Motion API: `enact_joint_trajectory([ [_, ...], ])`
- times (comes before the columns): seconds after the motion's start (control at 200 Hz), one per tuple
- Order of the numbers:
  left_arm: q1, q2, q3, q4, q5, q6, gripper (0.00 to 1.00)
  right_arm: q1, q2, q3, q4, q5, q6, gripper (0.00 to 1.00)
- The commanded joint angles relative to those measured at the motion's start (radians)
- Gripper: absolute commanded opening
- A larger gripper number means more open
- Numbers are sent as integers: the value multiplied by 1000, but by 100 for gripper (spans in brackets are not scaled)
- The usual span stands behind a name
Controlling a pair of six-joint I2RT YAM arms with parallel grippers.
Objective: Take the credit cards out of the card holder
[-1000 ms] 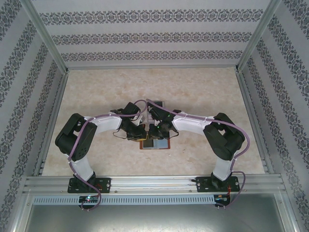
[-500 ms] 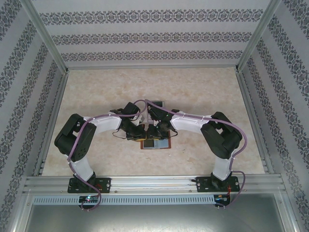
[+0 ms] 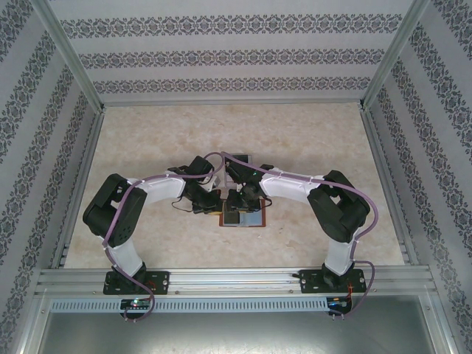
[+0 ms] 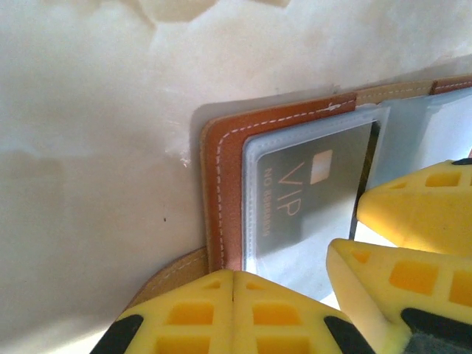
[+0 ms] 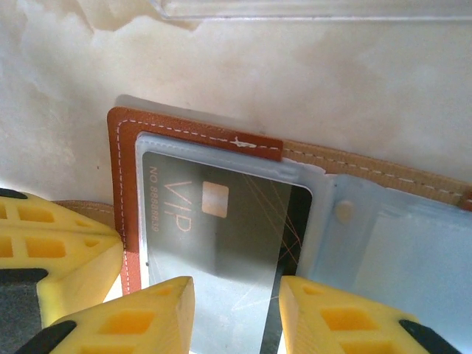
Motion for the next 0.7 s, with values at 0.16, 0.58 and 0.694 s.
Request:
enact_joint_trajectory([
  [0.16, -13, 29, -20, -34, -38, 27, 5, 10, -1, 16, -64, 47, -25, 37],
  [0.58, -13, 42, -21, -60, -59, 36, 5, 10, -11, 33, -119, 87, -40, 39],
  [0.694, -13, 38, -20, -66, -61, 39, 5, 10, -21, 37, -126, 91, -43, 40],
])
